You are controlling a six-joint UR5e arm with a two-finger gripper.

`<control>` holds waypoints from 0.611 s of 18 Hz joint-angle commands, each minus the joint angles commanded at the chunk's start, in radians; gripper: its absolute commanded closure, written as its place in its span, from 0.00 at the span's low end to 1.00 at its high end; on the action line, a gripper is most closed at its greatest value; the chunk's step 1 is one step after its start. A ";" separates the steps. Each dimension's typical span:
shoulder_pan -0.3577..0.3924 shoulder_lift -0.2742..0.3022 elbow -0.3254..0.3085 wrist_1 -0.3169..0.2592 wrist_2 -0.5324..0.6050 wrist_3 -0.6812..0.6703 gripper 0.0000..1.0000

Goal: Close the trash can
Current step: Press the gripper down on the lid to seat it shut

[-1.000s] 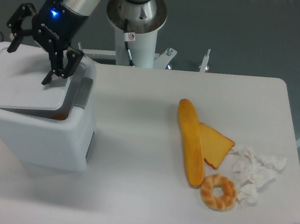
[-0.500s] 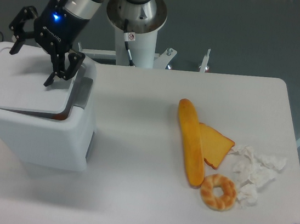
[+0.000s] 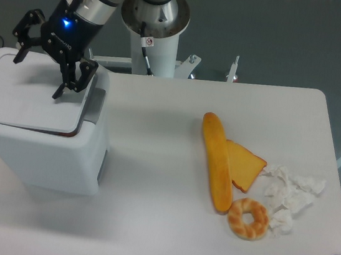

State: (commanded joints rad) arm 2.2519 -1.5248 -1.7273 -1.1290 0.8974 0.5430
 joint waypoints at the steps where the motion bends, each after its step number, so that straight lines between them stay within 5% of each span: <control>1: 0.000 0.000 0.000 0.000 0.000 -0.006 0.00; 11: 0.018 0.005 -0.008 0.002 0.000 -0.021 0.00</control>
State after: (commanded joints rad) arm 2.2703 -1.5202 -1.7349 -1.1275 0.8974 0.5216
